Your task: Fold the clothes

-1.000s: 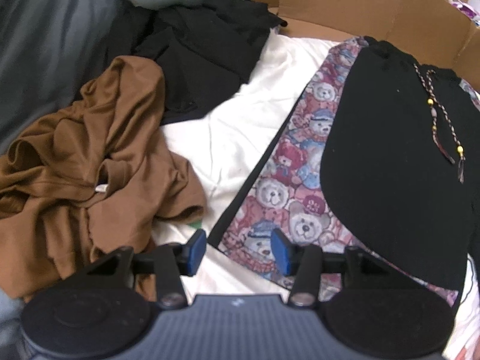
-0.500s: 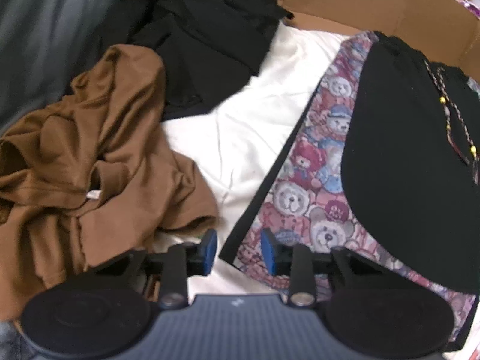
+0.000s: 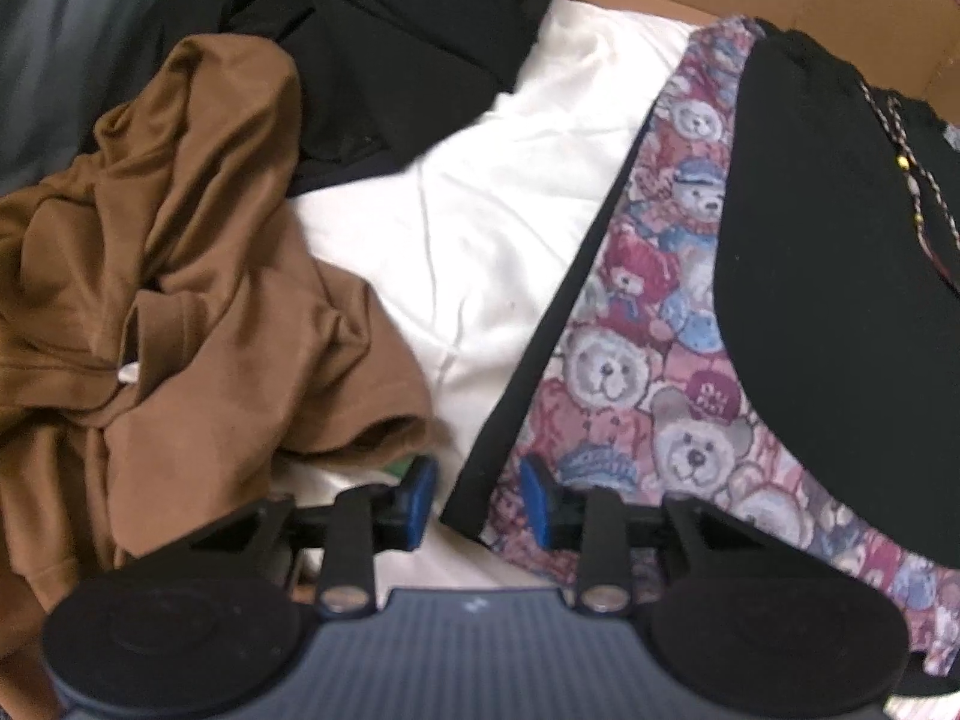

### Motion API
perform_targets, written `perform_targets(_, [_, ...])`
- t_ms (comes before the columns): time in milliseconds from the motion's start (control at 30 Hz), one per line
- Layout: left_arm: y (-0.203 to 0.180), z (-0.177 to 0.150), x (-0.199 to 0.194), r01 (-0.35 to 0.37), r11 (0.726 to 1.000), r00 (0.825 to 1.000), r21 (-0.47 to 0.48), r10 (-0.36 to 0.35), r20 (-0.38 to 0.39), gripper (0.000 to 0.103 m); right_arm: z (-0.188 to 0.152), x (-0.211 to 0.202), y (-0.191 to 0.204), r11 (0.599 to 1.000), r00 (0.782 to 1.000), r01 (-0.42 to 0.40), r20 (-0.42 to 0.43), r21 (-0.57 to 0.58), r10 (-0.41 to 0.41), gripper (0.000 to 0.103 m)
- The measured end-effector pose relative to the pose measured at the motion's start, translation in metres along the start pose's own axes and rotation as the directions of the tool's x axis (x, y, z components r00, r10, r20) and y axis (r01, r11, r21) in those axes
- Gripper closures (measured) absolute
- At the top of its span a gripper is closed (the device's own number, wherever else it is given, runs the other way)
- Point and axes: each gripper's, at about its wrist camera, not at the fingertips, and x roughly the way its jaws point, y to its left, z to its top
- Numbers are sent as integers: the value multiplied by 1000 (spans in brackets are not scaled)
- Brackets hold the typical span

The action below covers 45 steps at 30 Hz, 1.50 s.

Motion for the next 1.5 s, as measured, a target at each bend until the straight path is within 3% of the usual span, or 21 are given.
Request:
perform_targets(67, [-3,-1,-2,-8,1000,1000,23,8,0,76,0,0,2,1000,1000,-1,-2,-6,1,54])
perform_targets(133, [-3,-3,-6,6,999,1000,33,-6,-7,89,-1,1,5,1000,1000,-2,-4,-12,2,54])
perform_targets(300, [-2,-6,-20,59,998,998,30,-58,-6,96,1,-1,10,1000,1000,-8,6,-18,8,54])
perform_targets(533, [-13,-1,-54,106,994,994,27,-106,32,97,3,-3,12,999,999,-44,21,-6,44,50])
perform_targets(567, [-15,0,-59,111,993,993,28,-112,37,97,4,-5,13,999,998,-51,28,-6,51,46])
perform_targets(633, [-18,1,-69,123,992,991,29,-124,48,97,6,-7,14,998,997,-66,42,-4,66,28])
perform_targets(700, [-21,4,-79,133,991,989,25,-134,62,97,8,-9,15,997,995,-80,56,-3,80,21])
perform_targets(933, [-28,19,-116,174,985,977,3,-173,127,98,14,-14,19,992,987,-127,99,2,126,21])
perform_targets(1133, [-37,35,-153,218,976,952,5,-214,219,98,17,-17,24,985,976,-174,135,-3,173,21])
perform_targets(1333, [-68,46,-165,256,966,941,49,-260,218,98,20,-20,28,975,961,-221,169,-10,219,21])
perform_targets(1500, [-93,52,-163,266,962,947,60,-272,173,98,28,-25,37,968,947,-248,201,-34,249,21])
